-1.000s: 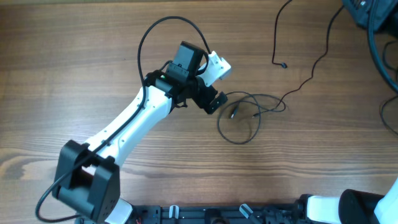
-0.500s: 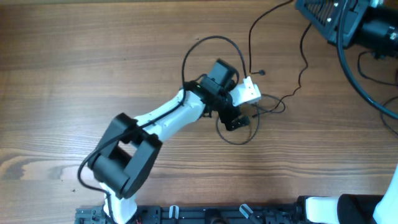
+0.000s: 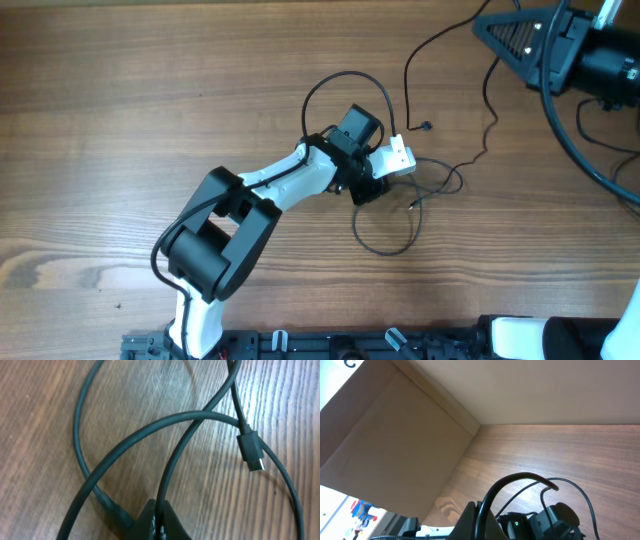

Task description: Untangle cables

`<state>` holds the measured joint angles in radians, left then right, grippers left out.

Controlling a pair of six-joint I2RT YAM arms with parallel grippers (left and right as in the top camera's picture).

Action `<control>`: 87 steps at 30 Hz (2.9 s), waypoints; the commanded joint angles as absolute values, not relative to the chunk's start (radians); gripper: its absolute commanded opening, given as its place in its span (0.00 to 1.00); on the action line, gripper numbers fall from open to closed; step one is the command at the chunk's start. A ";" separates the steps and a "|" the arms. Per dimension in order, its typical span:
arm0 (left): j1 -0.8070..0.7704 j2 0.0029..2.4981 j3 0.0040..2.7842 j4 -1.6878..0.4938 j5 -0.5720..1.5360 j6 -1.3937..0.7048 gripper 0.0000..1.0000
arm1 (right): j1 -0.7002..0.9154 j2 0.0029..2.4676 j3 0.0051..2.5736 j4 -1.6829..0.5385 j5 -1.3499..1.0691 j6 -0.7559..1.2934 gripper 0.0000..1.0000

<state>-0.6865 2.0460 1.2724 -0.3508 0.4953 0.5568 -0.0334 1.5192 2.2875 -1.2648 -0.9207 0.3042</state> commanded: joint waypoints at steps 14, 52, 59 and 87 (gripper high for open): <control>-0.025 1.335 1.275 -0.818 0.335 0.432 0.04 | -0.056 1.501 2.298 -1.281 0.475 0.298 0.04; -0.391 1.411 1.275 -0.903 0.340 0.337 0.04 | -0.989 1.881 2.289 -0.781 -0.519 0.340 0.04; -0.391 1.411 1.275 -0.905 0.415 0.325 0.04 | -0.999 2.140 2.267 -1.238 -0.097 0.894 0.32; -0.176 1.220 1.353 -0.902 0.129 -0.176 0.29 | 0.167 2.046 2.194 -1.609 -0.258 -0.124 0.21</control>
<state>-0.2977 1.3418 1.2907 -0.9089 0.2218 0.0414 0.0719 2.1036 2.1956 -1.6054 -0.3462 -0.1177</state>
